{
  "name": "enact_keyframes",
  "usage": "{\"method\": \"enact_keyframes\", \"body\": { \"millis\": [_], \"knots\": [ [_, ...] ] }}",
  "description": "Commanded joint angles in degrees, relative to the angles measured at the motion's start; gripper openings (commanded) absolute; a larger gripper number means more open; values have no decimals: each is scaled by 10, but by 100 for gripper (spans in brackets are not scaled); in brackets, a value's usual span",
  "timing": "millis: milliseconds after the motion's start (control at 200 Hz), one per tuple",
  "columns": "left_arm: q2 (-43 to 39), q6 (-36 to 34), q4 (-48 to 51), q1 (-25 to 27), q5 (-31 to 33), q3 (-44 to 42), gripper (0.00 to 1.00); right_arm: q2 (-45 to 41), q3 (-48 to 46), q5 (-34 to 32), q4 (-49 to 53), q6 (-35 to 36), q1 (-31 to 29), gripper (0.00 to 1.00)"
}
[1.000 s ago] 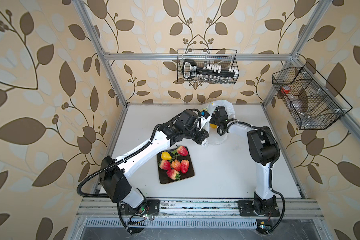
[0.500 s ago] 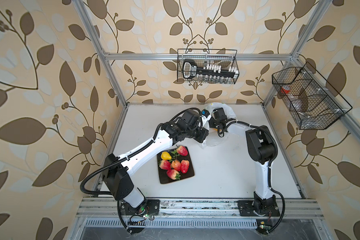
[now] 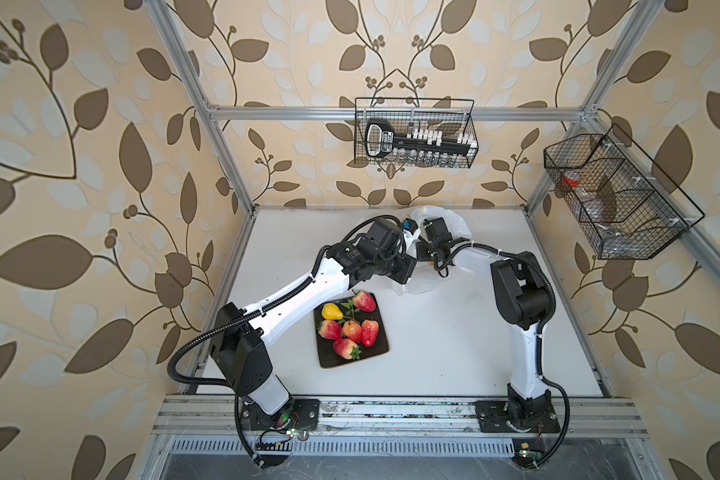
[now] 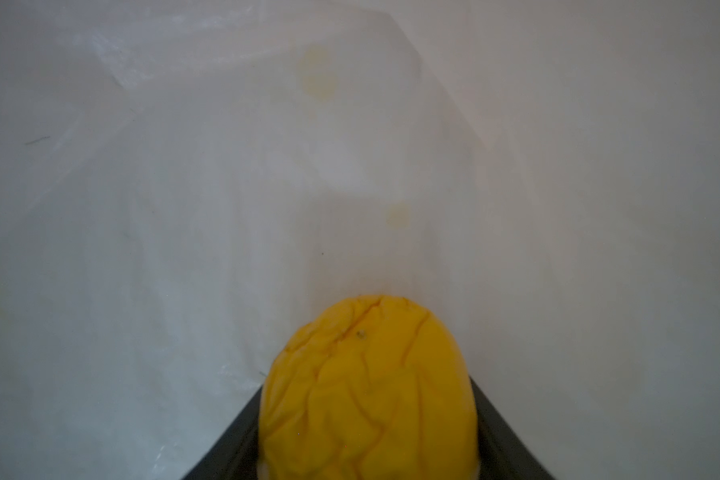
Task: Take the fake fruits out of the plastic bag
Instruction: 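Grasp the yellow pear inside the bag with the right gripper, then lift the yellow pear out of the bag with the right gripper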
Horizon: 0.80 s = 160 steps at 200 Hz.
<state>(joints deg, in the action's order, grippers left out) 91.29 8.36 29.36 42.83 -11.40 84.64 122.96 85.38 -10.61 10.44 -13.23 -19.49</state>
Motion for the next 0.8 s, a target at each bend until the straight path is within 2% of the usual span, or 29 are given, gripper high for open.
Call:
{"method": "enact_keyframes", "body": {
  "millis": [0,115,275,485,795],
  "knots": [
    [1,8,-5,5,10,24,0,3,7,-4,4,14,-2,48],
    [7,12,-9,5,10,27,0,-14,-5,13,-5,15,-3,39],
    [18,24,-17,5,31,29,0,-60,-30,45,-10,11,-3,34],
    [29,48,-39,-1,65,33,0,-129,-100,115,-5,9,-2,34],
    [27,59,-47,-15,86,39,0,-247,-235,206,0,60,3,33]
  ]
}}
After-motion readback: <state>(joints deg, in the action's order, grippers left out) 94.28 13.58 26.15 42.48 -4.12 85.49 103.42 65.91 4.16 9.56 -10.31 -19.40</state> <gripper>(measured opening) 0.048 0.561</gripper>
